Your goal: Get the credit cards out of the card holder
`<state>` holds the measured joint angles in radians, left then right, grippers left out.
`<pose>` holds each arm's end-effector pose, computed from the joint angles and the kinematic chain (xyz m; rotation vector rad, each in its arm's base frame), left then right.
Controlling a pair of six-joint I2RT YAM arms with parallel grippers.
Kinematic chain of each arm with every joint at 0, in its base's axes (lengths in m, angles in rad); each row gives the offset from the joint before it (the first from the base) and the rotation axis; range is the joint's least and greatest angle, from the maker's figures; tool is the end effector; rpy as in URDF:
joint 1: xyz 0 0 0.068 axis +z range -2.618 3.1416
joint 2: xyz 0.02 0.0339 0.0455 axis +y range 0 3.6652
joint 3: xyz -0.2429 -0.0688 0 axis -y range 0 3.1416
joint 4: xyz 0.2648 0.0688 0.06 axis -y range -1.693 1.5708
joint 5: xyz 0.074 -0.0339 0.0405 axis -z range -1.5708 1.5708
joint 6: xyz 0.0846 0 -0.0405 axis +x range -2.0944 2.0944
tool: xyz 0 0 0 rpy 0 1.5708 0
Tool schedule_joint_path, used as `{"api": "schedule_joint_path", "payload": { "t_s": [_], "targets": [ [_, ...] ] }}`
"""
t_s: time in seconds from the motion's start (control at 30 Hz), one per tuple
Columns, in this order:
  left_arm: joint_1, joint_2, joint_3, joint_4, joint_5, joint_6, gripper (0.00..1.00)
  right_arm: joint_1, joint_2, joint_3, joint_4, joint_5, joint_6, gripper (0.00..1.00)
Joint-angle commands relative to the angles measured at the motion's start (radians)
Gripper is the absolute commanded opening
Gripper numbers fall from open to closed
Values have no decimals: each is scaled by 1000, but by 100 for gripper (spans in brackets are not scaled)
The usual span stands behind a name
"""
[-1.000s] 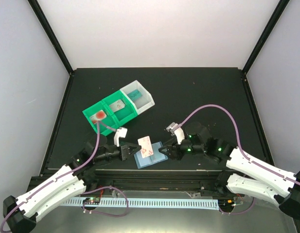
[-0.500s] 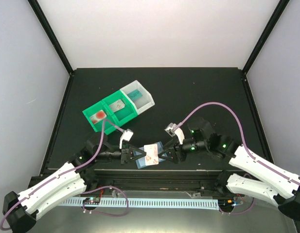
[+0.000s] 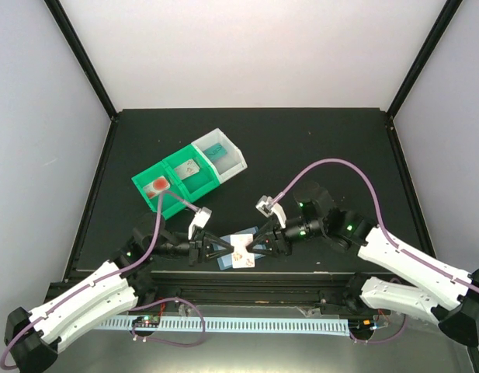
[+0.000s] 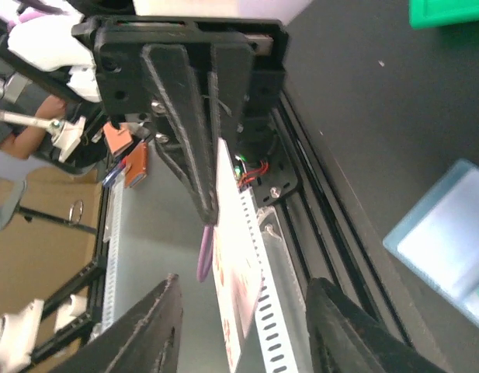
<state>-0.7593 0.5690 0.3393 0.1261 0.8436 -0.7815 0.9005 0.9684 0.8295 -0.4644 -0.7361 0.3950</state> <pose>0.1135 -0.1948 0.2290 0.7347 1.8760 -1.7740 0.1204 0.2433 0.2588 -1.0566 2.1727 1.4788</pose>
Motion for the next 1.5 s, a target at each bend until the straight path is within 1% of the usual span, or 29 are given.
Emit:
{"api": "schedule_joint_path", "payload": {
  "t_s": [0.0, 0.13, 0.27, 0.3, 0.33, 0.37, 0.4, 0.43, 0.53, 0.67, 0.77, 0.87, 0.93, 0.97, 1.0, 1.07, 1.2, 1.27, 1.33, 1.4, 1.47],
  "targets": [
    [-3, 0, -7, 98, 45, -22, 1, -7, 28, 31, 130, -103, 59, 39],
    [-3, -6, -10, 100, 39, -16, 2, -7, 51, 20, 165, -126, 70, 26],
    [-3, 7, -14, 69, 19, 2, 2, -6, 55, 5, 216, -133, 91, 5],
    [-3, 9, -11, 60, 6, 2, 2, -7, 55, 0, 235, -131, 108, 1],
    [-3, 7, -4, 44, -16, 1, 6, -6, 53, -12, 264, -127, 129, 1],
    [-3, 5, 7, 17, -59, -5, 14, -7, 52, -26, 293, -121, 153, 1],
    [-3, -2, 20, -19, -100, -18, 25, -6, 51, -39, 324, -113, 177, 1],
    [-2, -13, 30, -48, -140, -36, 31, -8, 52, -55, 354, -102, 201, 1],
    [-3, -83, 7, -23, -216, -135, 46, -6, 62, -82, 425, -78, 262, 1],
    [-3, -212, -38, -26, -359, -216, 60, -7, 68, -134, 599, -54, 411, 1],
    [-3, -292, -66, -20, -439, -256, 67, -6, 80, -159, 736, 7, 520, 1],
    [-3, -338, -69, -23, -462, -258, 67, -7, 114, -140, 810, 15, 568, 1],
    [-2, -350, -46, -73, -473, -215, 67, -7, 140, -105, 793, -22, 532, 1],
    [-2, -350, -25, -131, -477, -189, 66, -7, 158, -85, 772, -52, 496, 1],
    [-2, -349, 1, -175, -477, -158, 66, -8, 174, -57, 718, -94, 445, 1],
    [-1, -340, 61, -262, -453, -97, 66, -8, 192, 4, 555, -145, 298, 1],
    [0, -311, 211, -453, -393, 30, 64, -10, 192, 37, 334, -234, 77, 1],
    [0, -284, 269, -539, -360, 93, 61, -9, 199, 43, 271, -313, 13, 1],
    [0, -244, 316, -618, -330, 124, 56, -9, 209, 51, 218, -366, -49, 1],
    [0, -202, 355, -694, -277, 164, 51, -8, 211, 47, 206, -394, -78, 1],
    [0, -176, 371, -730, -205, 195, 47, -8, 217, 46, 216, -447, -79, 1]
  ]
}}
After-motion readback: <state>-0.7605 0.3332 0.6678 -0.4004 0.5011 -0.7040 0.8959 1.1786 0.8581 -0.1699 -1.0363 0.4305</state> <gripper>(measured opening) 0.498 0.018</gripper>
